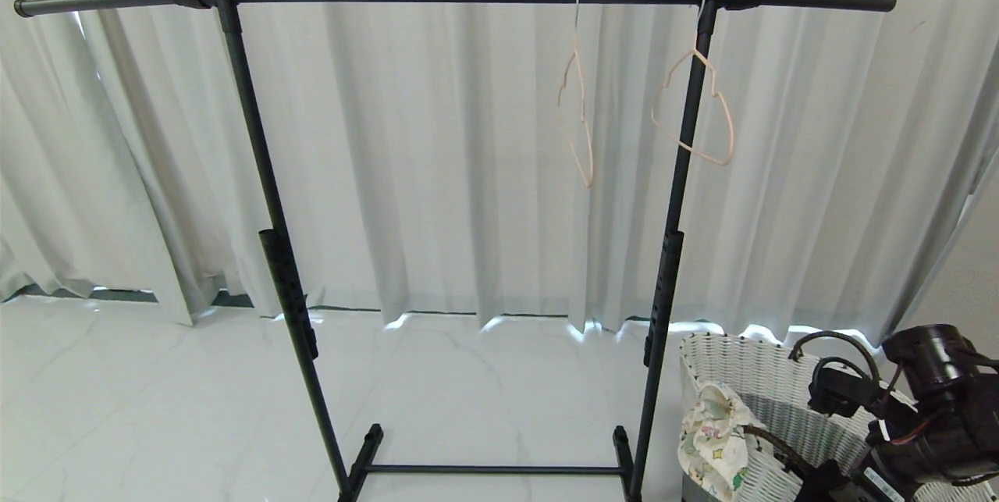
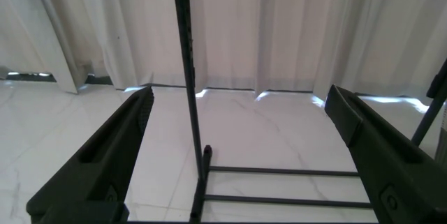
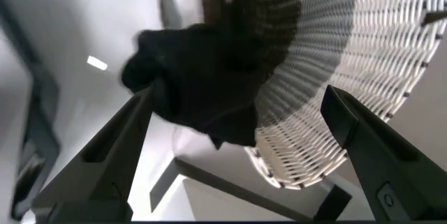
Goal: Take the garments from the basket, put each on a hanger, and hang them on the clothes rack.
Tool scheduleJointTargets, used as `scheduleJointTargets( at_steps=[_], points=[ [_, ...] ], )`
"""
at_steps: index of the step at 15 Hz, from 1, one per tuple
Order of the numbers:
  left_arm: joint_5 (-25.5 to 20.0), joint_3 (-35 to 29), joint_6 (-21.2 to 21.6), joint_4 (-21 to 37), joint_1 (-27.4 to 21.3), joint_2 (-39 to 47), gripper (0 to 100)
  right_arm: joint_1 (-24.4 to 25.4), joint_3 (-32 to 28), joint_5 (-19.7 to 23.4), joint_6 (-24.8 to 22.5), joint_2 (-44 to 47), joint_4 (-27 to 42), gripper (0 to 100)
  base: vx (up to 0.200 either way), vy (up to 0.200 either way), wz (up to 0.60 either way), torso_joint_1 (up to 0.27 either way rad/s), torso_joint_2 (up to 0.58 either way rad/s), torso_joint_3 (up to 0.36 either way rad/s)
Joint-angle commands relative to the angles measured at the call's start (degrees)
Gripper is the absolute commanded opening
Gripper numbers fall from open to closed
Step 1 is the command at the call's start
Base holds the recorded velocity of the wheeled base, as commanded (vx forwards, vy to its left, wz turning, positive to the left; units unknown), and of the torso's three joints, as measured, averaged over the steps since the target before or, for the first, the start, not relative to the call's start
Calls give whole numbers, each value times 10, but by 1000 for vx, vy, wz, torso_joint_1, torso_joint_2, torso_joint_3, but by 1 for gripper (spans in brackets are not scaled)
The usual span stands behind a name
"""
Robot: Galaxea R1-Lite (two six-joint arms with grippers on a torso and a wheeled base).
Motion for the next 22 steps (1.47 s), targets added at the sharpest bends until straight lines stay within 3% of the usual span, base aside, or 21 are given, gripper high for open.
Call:
scheduleJointTargets(
  at_steps=[1,8,9,14,18,20,22],
  points=[
    [0,0,0,0,0,0,100,-11,0,-4,0,50,-25,100,0,0,0,0,0,0],
    [0,0,0,0,0,0,100,-19,1,-16,1,95,-93,100,0,0,0,0,0,0],
    [0,0,0,0,0,0,100,-19,3,-15,1,93,-96,0,0,0,0,0,0,0],
    [0,0,0,0,0,0,100,-25,28,-13,1,72,-117,0,0,0,0,0,0,0],
    [2,0,-15,0,0,0,100,-25,42,6,1,-84,-48,0,0,0,0,0,0,0],
    [2,0,-16,0,0,0,100,-25,-51,28,6,-206,118,0,0,0,0,0,0,0],
    [2,0,-16,0,0,0,100,-25,-204,56,49,-291,335,0,0,0,0,0,0,0]
  ],
)
